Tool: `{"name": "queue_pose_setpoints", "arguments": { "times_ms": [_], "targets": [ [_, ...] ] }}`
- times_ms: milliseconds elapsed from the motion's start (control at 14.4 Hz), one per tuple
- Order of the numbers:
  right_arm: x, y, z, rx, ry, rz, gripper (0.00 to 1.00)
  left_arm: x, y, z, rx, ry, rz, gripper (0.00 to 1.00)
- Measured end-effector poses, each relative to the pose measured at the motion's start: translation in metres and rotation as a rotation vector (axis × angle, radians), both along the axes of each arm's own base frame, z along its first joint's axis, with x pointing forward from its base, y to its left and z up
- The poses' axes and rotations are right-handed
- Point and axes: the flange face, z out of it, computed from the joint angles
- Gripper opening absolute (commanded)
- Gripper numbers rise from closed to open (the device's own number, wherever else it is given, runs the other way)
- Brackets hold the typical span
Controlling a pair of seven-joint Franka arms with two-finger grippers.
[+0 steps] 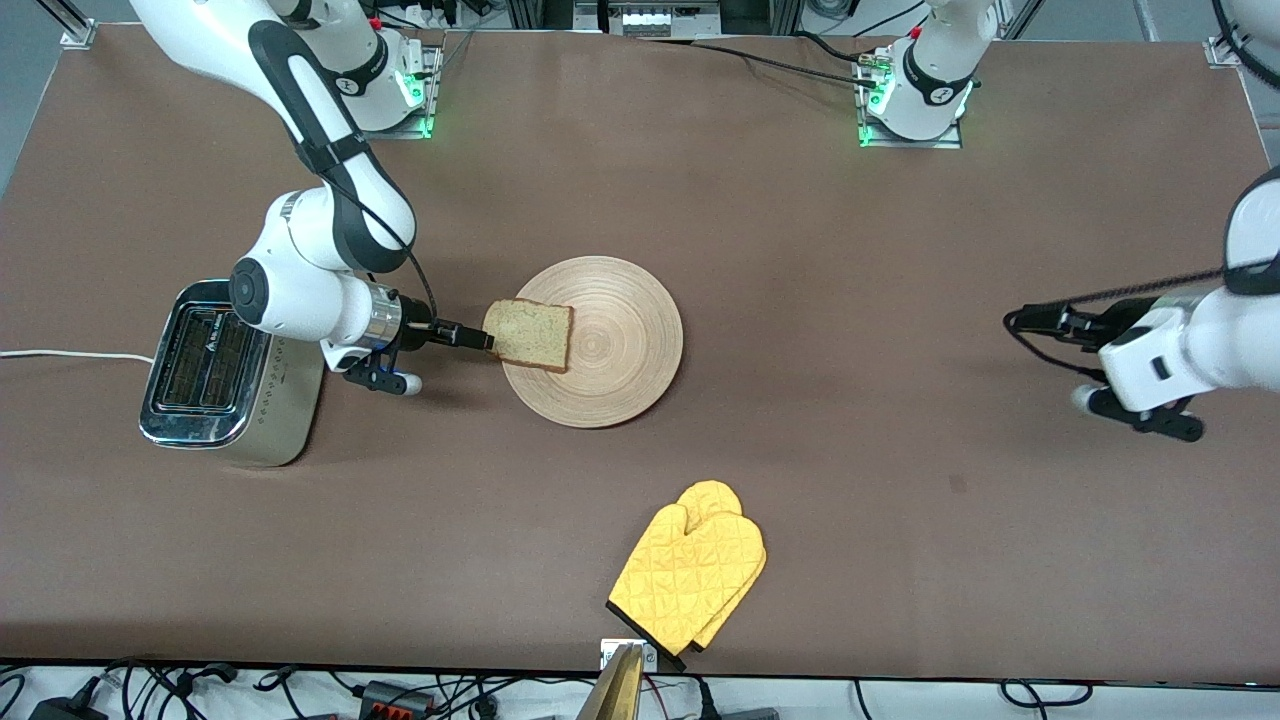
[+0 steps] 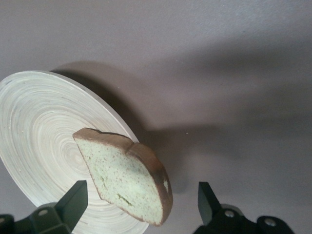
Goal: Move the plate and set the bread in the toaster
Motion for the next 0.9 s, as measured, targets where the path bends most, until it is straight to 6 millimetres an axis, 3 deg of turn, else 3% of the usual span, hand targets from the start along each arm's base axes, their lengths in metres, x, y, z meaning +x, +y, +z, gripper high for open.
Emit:
{"name": "queue_pose_setpoints", "arguments": {
  "times_ms": [278,417,626,765,904],
  "targets": [
    [-0.013,0.015,-0.029,-0.041,-0.047,-0.002,1.0,-0.017,0.024,0.074,0.062,-0.166,0.116,1.0],
    [-0.02,0.023,-0.045,-0.06,-0.058,0.005,1.0,-0.031,0.037,0.098,0.105,-0.246,0.162,1.0],
    [-0.021,0.024,-0.051,-0.065,-0.058,0.004,1.0,-0.058,0.024,0.108,0.119,-0.325,0.154,1.0],
    [-0.021,0.024,-0.05,-0.064,-0.059,0.003,0.83,-0.078,0.014,0.1,0.115,-0.34,0.139,1.0],
    [-0.021,0.024,-0.048,-0.061,-0.058,0.003,0.64,-0.091,0.017,0.091,0.116,-0.324,0.143,1.0]
  ]
}}
